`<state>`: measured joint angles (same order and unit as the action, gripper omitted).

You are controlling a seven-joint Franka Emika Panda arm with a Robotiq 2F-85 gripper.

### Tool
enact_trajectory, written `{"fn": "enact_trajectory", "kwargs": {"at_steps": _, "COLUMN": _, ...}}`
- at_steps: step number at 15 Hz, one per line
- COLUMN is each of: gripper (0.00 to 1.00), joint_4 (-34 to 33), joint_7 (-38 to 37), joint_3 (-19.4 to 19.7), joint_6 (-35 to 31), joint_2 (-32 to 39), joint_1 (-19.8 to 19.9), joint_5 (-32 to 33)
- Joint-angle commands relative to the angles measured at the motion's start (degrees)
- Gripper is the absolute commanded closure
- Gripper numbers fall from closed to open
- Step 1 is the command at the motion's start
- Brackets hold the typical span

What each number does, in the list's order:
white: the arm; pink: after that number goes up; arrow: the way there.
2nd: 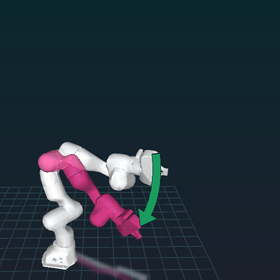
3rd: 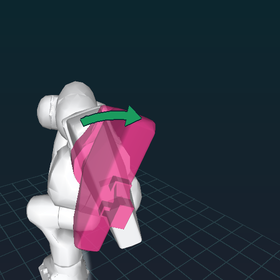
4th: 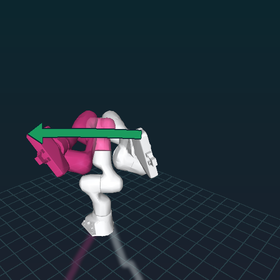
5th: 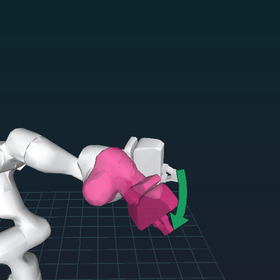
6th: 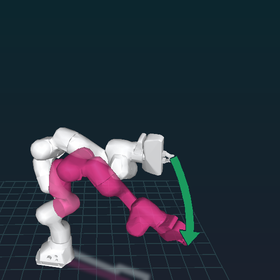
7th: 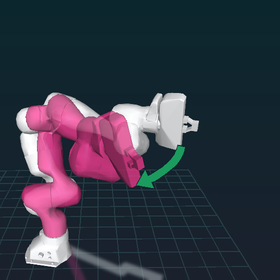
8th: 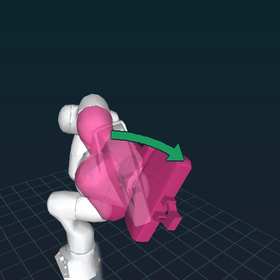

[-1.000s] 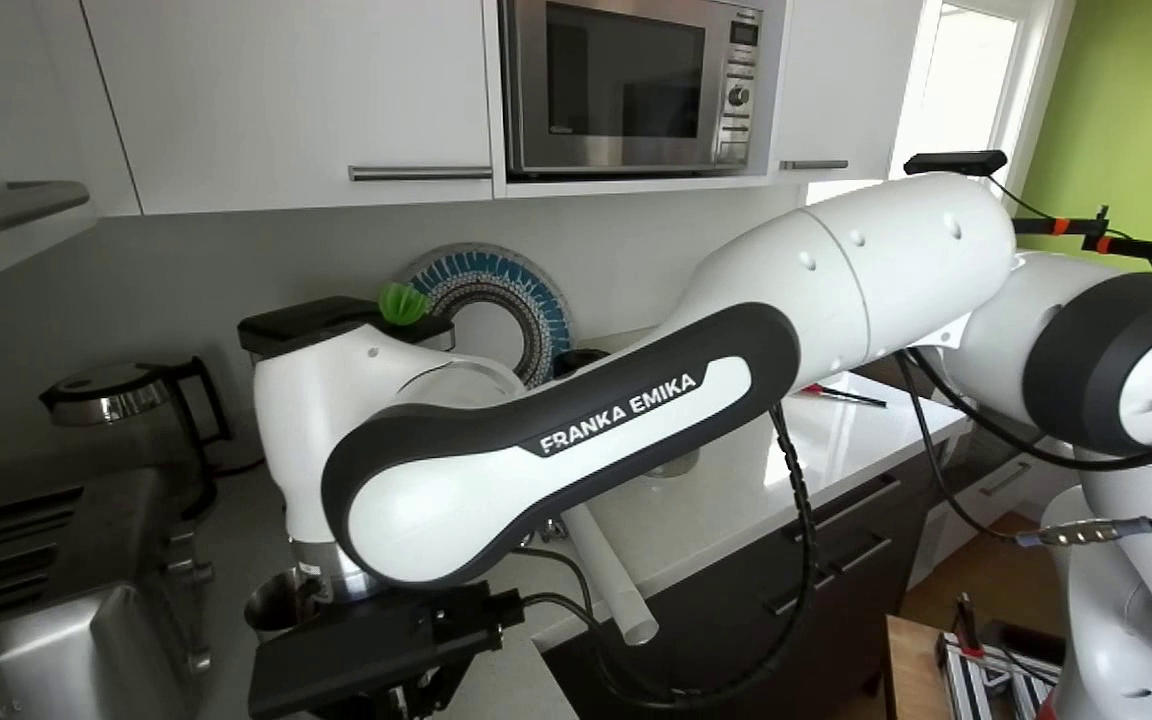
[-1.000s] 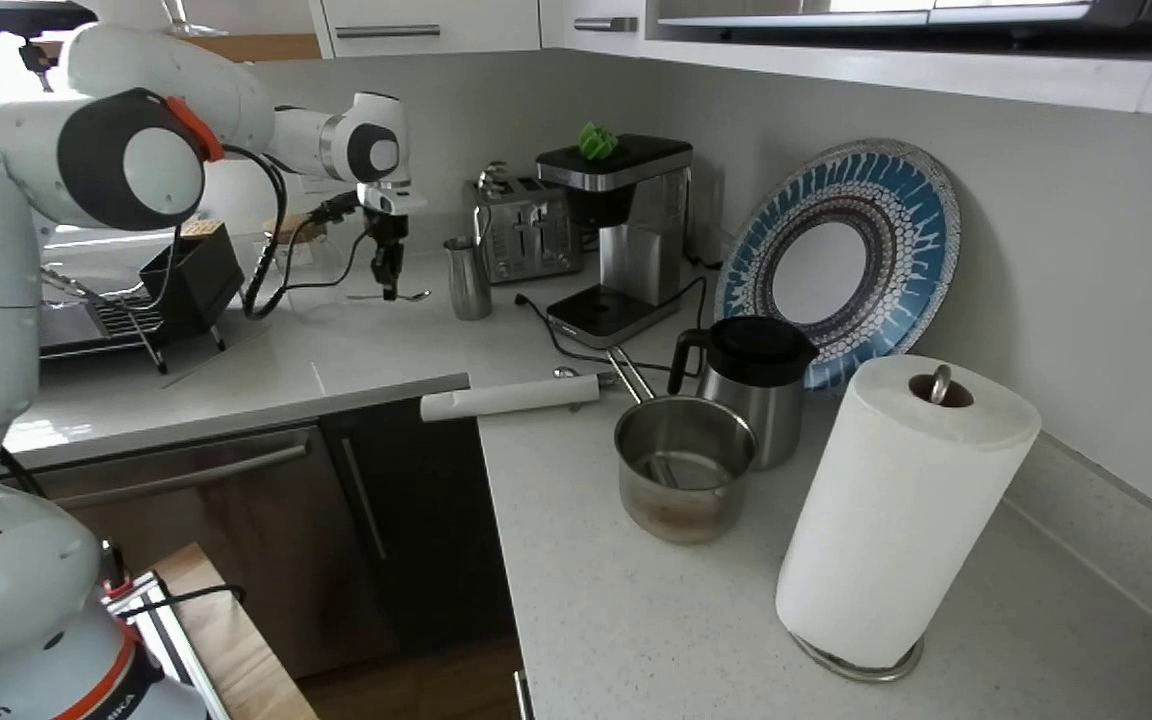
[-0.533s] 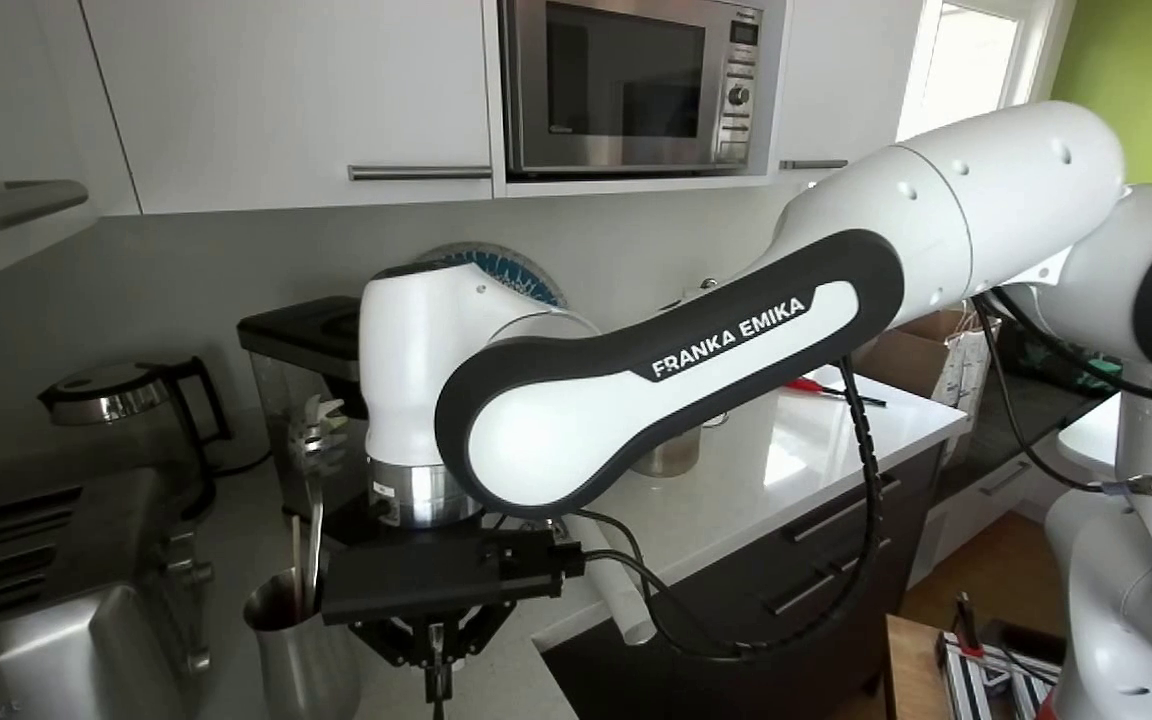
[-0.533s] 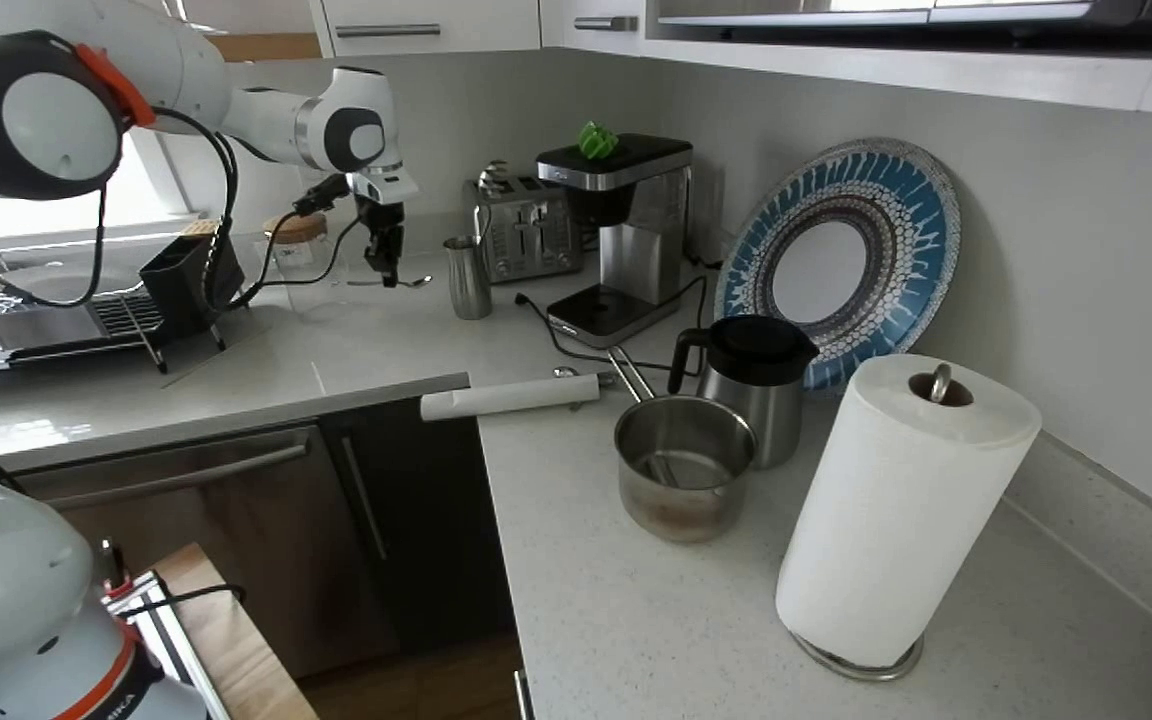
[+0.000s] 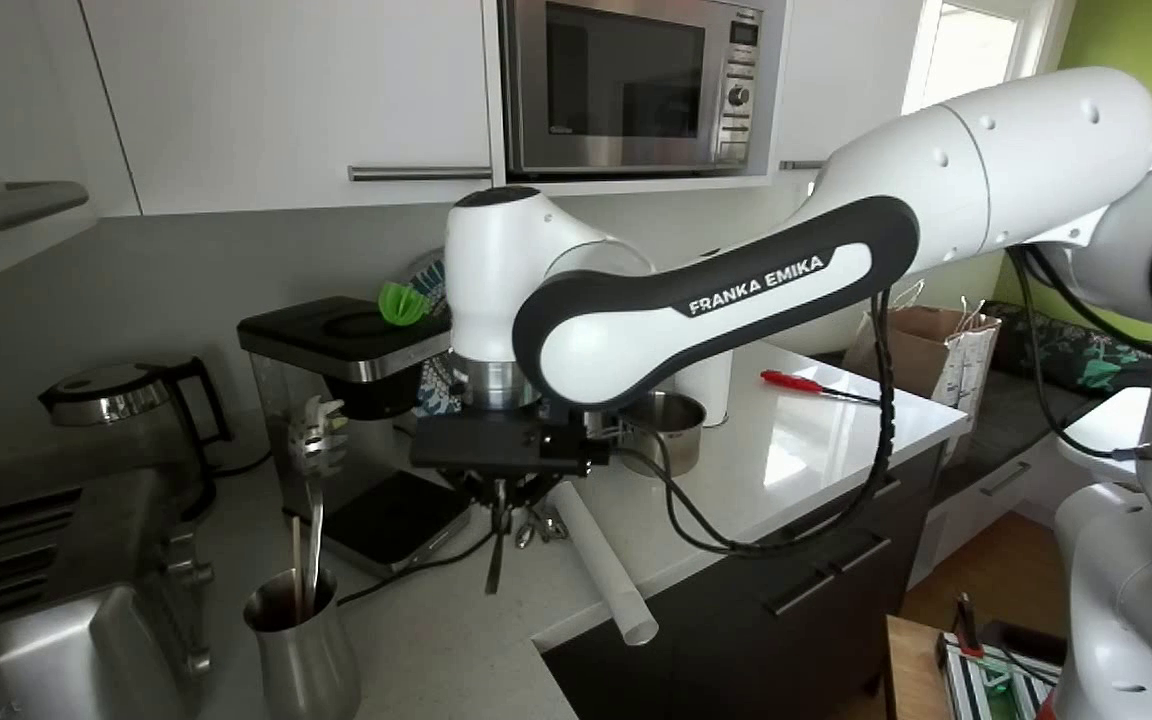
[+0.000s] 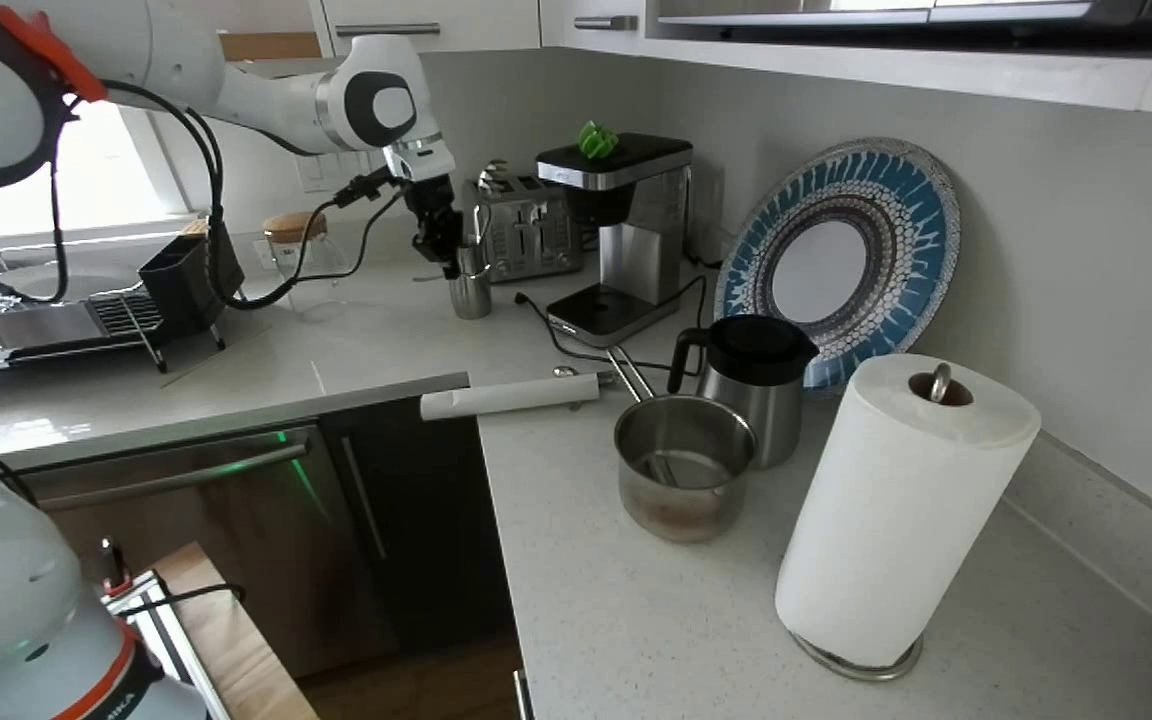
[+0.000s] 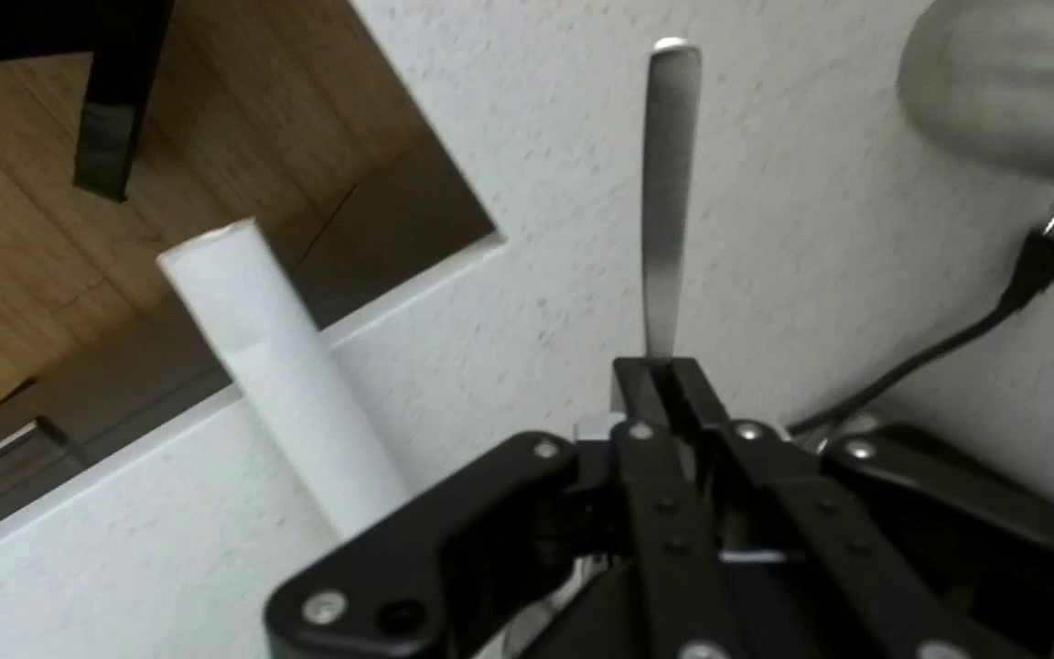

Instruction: Pick up the spoon at the far left near the clear jar and place it in the the metallic bowl on the right

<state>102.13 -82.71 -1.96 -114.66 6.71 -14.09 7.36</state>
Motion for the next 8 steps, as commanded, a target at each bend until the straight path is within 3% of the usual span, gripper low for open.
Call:
{"fn": "enact_trajectory", "kwargs": {"at_steps": 1, "gripper": 0.98, "joint_4": 6.71, "joint_7": -6.65, "joint_3": 0.45, "joint_6": 5.60, "joint_2": -8.61, "joint_1": 3.64, "joint_5": 5.88}}
{"fn": "enact_trajectory", "kwargs": {"at_steps": 4, "gripper": 0.98, "joint_4": 11.00, "joint_7": -9.69, "joint_3": 0.10, "joint_6": 11.23, "joint_2": -14.18, "joint_1": 7.07, "joint_5": 8.09}}
{"fn": "enact_trajectory", "kwargs": {"at_steps": 6, "gripper": 0.98, "joint_4": 14.27, "joint_7": -7.97, "joint_3": 0.03, "joint_6": 8.09, "joint_2": -18.17, "joint_1": 8.58, "joint_5": 4.27}}
{"fn": "enact_trajectory", "kwargs": {"at_steps": 7, "gripper": 0.92, "joint_4": 8.92, "joint_7": -7.10, "joint_3": -0.78, "joint_6": 10.47, "joint_2": -13.16, "joint_1": 8.86, "joint_5": 5.78}}
{"fn": "enact_trajectory", "kwargs": {"at_steps": 8, "gripper": 0.92, "joint_4": 10.23, "joint_7": -7.06, "joint_3": -0.84, "joint_6": 10.24, "joint_2": -14.81, "joint_1": 9.44, "joint_5": 5.42}}
